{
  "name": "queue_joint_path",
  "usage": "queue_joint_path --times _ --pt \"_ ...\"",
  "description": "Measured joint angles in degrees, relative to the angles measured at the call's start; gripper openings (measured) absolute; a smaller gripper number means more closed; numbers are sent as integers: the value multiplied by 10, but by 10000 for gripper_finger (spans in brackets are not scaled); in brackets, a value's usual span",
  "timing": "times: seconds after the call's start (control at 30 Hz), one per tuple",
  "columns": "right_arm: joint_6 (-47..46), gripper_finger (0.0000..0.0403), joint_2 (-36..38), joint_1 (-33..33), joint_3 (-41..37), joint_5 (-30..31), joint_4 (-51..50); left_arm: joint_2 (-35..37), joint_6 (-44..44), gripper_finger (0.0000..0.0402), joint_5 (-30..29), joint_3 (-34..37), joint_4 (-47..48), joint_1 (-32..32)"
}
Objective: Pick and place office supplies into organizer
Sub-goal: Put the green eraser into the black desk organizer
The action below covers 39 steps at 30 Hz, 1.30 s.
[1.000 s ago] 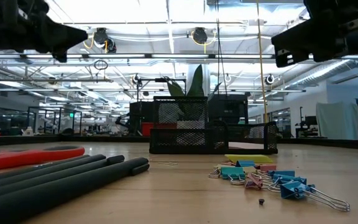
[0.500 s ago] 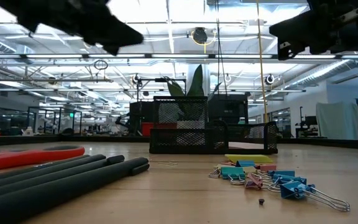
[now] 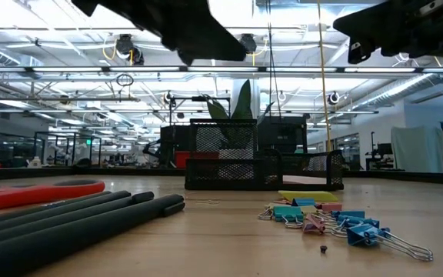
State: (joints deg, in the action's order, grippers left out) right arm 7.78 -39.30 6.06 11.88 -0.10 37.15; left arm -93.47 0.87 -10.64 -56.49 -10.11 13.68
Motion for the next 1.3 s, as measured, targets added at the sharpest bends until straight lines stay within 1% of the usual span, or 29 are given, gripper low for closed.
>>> queue_joint_path --times 0.2,0.27,0.33,0.4,0.53,0.63,0.77,0.9,1.0,1.13,1.3 --pt "6 4 26 -12 0 0 -20 -84 20 47 0 -49 3 35" --pt "8 4 34 -16 0 0 -31 -118 35 47 0 -79 23 45" --pt "11 5 41 -20 0 0 -40 -153 44 47 0 -127 73 50" --pt "10 5 44 -25 0 0 -38 -184 46 47 -6 -185 148 51" --pt "10 5 48 -31 0 0 -39 -240 53 49 -10 -292 279 38" --pt "10 5 48 -32 0 0 -39 -265 46 71 14 -338 323 26" --pt "10 12 51 -32 0 0 -40 -272 21 129 40 -356 340 14" --pt "9 28 57 -32 0 0 -40 -272 -35 191 74 -356 344 5" --pt "9 41 59 -31 0 0 -40 -273 -41 225 78 -356 342 6" --pt "-1 60 59 -31 0 0 -40 -278 -39 251 52 -356 337 17" --pt "-11 78 59 -31 0 0 -42 -292 -44 259 51 -356 322 19"
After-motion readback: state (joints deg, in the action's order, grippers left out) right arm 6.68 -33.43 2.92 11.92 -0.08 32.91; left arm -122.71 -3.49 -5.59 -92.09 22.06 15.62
